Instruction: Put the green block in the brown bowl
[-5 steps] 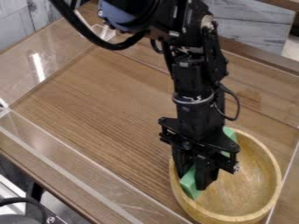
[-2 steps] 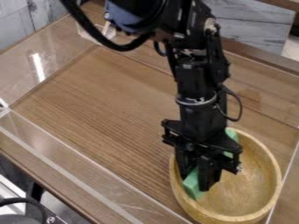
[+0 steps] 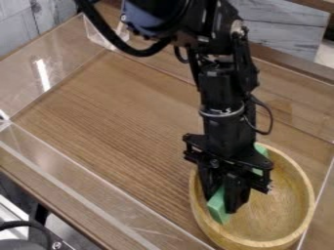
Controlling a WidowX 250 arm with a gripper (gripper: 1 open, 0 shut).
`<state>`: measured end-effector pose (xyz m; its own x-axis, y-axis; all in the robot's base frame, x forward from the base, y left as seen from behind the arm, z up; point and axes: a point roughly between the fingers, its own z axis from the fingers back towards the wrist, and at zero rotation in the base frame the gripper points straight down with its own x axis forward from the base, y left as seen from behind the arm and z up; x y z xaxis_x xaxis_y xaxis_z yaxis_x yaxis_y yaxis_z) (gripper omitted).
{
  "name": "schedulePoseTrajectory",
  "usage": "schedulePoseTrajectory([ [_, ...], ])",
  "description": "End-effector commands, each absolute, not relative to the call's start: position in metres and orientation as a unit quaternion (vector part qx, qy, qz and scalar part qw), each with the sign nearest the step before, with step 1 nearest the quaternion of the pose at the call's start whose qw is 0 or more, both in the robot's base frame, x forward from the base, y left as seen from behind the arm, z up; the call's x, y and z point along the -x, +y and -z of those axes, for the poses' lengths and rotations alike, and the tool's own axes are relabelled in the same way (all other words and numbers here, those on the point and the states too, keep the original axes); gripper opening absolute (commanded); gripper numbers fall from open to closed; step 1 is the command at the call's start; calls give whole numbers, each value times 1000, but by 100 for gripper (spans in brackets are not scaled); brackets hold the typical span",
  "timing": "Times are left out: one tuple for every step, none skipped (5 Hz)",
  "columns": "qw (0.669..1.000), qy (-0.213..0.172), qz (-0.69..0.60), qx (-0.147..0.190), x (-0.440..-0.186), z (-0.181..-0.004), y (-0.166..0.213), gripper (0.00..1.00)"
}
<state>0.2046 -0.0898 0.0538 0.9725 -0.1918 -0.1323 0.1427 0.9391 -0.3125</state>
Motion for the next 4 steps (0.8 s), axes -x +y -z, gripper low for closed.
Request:
schedulePoseTrajectory([
  [981,57,94,158,-217,-64,-93,0],
  [981,59,93,161,-218,-64,-94,0],
  [980,62,93,163,-218,-64,-95,0],
  [980,64,92,165,-218,-65,-96,0],
])
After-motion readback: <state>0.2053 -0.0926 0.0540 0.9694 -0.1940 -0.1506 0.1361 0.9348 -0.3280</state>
